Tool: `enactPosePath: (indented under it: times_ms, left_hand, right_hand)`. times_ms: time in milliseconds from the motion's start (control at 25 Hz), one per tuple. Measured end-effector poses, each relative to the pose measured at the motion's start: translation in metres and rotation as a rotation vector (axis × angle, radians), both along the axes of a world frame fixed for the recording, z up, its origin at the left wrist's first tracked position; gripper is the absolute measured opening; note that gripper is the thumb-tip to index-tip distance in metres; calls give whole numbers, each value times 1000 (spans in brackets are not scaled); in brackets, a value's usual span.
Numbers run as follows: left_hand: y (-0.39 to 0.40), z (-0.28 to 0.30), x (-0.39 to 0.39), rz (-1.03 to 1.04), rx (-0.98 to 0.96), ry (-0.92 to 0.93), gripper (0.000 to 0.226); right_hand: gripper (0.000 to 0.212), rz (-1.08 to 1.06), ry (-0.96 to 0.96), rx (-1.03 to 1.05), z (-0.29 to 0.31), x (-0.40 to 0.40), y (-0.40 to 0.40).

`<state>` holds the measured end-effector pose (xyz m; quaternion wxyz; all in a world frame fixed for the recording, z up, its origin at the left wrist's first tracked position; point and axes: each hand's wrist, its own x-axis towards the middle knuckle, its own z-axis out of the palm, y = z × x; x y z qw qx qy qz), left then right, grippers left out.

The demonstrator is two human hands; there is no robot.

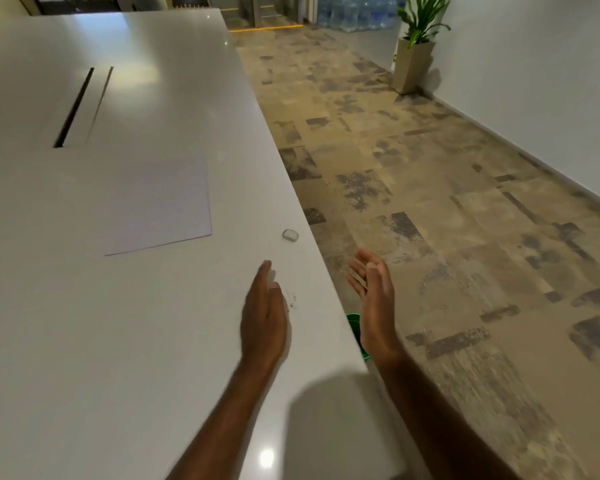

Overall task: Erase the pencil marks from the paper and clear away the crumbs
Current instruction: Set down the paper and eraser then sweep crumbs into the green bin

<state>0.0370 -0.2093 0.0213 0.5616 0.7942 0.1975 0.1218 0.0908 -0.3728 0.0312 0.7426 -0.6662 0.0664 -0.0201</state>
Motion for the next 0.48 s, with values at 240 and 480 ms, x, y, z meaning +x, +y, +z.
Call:
enactPosePath:
  times_ms: [240,480]
  left_hand:
    - [-41,0,22,-9,510,-28,60]
    - [-186,-13,83,-231,526,-45,52]
  right_hand:
    - [24,-2,267,-118,-100,24,-105]
    - [28,10,449,-134,-203,57,-175]
